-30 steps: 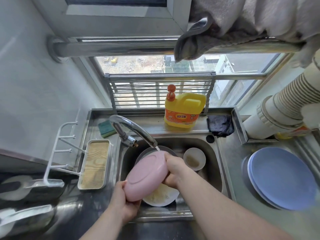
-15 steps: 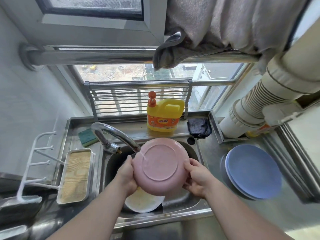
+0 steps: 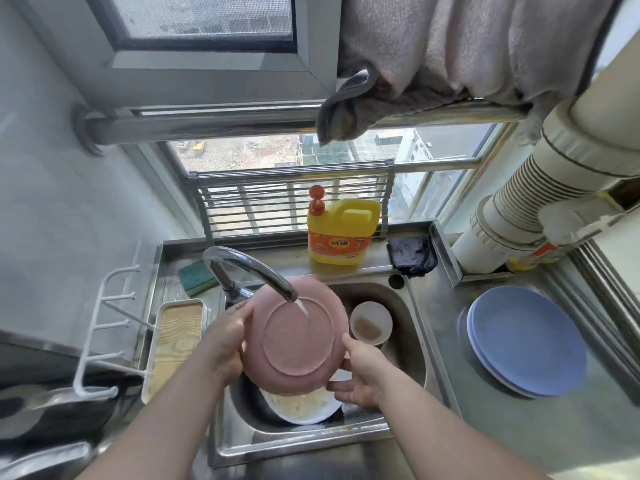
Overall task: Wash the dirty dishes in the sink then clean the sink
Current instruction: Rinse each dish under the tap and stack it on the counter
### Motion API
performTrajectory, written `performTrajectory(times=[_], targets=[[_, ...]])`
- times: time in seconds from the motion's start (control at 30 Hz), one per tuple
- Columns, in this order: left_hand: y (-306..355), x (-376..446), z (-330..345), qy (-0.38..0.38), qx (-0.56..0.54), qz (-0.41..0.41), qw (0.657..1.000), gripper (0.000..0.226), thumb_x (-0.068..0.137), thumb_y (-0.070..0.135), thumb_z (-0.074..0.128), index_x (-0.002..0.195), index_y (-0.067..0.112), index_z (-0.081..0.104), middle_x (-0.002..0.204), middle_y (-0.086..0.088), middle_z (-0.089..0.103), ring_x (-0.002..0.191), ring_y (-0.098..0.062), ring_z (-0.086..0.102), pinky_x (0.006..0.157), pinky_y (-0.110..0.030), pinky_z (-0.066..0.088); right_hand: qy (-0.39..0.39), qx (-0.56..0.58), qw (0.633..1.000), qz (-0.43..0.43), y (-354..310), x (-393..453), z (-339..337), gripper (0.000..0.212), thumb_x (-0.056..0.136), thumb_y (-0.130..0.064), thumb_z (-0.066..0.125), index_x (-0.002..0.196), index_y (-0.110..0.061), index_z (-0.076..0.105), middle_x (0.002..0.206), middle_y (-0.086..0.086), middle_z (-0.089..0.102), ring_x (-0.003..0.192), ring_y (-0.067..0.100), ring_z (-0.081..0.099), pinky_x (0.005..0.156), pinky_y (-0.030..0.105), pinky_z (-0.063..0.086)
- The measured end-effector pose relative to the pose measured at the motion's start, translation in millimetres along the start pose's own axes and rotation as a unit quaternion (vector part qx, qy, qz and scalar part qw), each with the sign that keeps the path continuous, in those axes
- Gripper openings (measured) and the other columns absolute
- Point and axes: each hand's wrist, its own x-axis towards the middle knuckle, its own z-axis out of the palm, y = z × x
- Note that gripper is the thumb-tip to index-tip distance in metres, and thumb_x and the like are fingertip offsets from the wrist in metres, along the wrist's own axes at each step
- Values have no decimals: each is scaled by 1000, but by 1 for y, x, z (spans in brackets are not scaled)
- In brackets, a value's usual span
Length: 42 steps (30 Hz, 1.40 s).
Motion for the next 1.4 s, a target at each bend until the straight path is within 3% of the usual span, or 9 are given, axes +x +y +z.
performTrajectory(times=[0.17,0.33,0.6,0.7,0.77,0.87,1.03,1.23,1.4], targets=[[-28,-13,-17,19,8,-69,997,27,108,31,51,122,18,71,99,-6,81,87,-27,77,66,-38,61,19,-58,998,7,0,1,8,38,101,-54,58,122,-24,66,123,5,69,102,39,68,82,40,57],[-69,-14,2,3,11,-127,992,22,103,17,60,124,13,64,108,-15,78,100,-36,73,79,-50,64,106,-199,970,-94,-8,9,-16,35,96,-19,53,129,-8,59,98,14,65,62,19,51,49,24,37],[-91,-12,30,-58,-178,-325,927,22,91,6,68,106,-2,54,67,-10,51,38,-21,55,29,-23,45,89,-165,955,-229,-48,-21,-72,42,98,6,47,125,-13,72,81,6,74,61,12,66,56,25,54],[-88,-14,36,-116,-222,-372,894,26,96,11,64,105,-11,53,60,-13,51,29,-23,53,23,-28,42,88,-397,859,-312,-57,-31,-93,42,101,-14,55,133,-36,69,118,-2,64,111,16,64,106,32,49],[-87,-18,41,-144,-241,-403,871,37,99,20,63,113,-13,53,60,-14,50,26,-26,51,20,-29,39,105,-520,766,-363,-64,-38,-103,35,103,-37,56,136,-51,61,117,-9,50,111,14,55,104,32,44],[-95,-31,53,-194,-273,-425,841,47,87,20,66,115,-16,56,75,-21,55,32,-30,54,26,-29,45,96,-512,717,-463,-68,-47,-111,27,102,-32,54,123,-40,70,116,-9,59,108,18,60,95,37,49],[-120,-39,90,-115,-320,-250,907,31,98,22,65,111,-4,73,103,-22,71,84,-32,69,76,-38,63,147,-471,695,-523,-63,-48,-139,35,91,-24,47,119,-38,64,108,-2,73,97,26,66,82,41,53],[-132,-39,156,-80,43,-57,994,39,103,52,60,84,21,72,64,1,51,61,-18,45,52,-25,36,263,-442,757,-404,-54,-21,-231,34,106,-36,39,139,-44,44,96,11,73,84,42,63,65,43,42],[-140,-51,254,-83,378,155,909,20,101,37,48,91,27,63,72,12,68,71,-20,62,65,-37,46,324,-411,776,-353,-37,-26,-331,39,110,-31,35,147,-28,47,110,18,72,99,45,64,74,45,42]])
